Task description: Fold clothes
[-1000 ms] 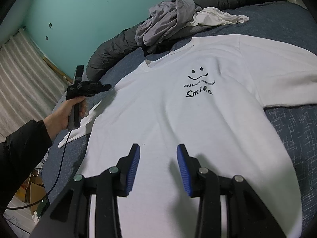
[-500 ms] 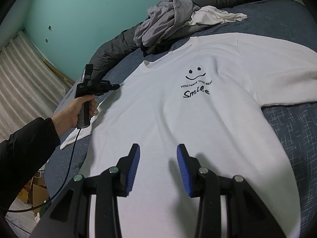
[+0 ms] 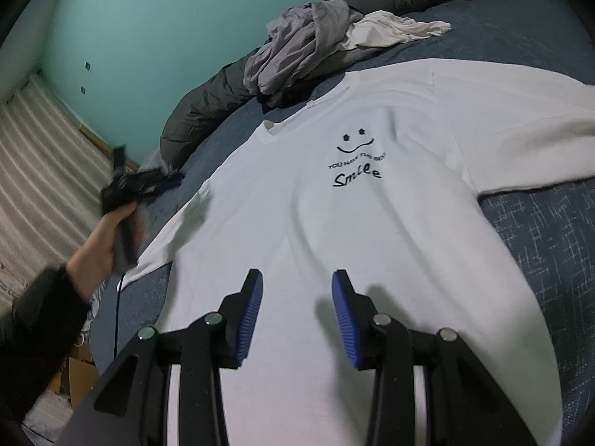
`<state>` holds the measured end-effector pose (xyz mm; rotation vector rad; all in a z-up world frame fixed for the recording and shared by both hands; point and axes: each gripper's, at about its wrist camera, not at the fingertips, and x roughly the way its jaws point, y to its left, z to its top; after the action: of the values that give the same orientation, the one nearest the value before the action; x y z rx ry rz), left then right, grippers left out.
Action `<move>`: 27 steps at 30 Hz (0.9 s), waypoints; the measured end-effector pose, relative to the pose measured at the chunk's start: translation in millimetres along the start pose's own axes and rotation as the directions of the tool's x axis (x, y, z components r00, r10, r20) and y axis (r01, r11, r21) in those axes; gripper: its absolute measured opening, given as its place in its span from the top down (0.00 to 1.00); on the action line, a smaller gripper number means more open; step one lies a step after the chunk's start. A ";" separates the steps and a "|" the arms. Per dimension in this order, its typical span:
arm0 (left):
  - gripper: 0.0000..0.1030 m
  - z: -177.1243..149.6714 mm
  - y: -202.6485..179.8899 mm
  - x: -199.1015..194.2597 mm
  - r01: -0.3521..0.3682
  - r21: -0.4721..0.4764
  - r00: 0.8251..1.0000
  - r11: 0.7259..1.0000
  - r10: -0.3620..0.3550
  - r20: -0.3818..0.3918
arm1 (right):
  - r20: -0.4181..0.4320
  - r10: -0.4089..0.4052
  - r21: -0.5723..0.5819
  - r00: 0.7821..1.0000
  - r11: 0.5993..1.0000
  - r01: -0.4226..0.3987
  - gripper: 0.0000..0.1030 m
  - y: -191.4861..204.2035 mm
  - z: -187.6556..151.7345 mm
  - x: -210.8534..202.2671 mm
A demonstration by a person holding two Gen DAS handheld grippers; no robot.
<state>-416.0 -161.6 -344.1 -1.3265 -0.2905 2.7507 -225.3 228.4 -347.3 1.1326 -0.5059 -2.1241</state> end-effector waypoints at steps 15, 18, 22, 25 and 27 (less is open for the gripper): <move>0.56 -169.7 -28.7 -85.0 0.102 0.003 0.993 0.995 -0.101 -0.053 | 0.076 -0.119 0.075 0.990 0.991 0.113 0.60 -21.8 10.0 -50.0; 0.56 -180.7 -40.9 -82.9 0.127 0.027 0.989 0.992 -0.125 -0.077 | 0.118 -0.154 0.129 0.981 0.982 0.139 0.57 -38.0 19.2 -86.1; 0.55 -189.1 -54.7 -80.0 0.145 0.054 0.986 0.988 -0.140 -0.085 | 0.151 -0.309 0.135 0.939 0.948 0.290 0.52 -66.7 31.2 -146.9; 0.53 -193.3 -59.7 -76.0 0.157 0.062 0.984 0.986 -0.150 -0.098 | 0.167 -0.427 0.164 0.889 0.901 0.402 0.44 -97.0 38.0 -192.3; 0.53 -195.2 -62.1 -74.2 0.159 0.070 0.983 0.985 -0.151 -0.103 | 0.184 -0.514 0.205 0.838 0.854 0.478 0.43 -121.6 41.5 -225.8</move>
<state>-218.1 -84.8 -393.4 -1.3523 -0.2657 2.5343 -215.4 475.6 -268.0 1.2020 -0.5269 -2.7376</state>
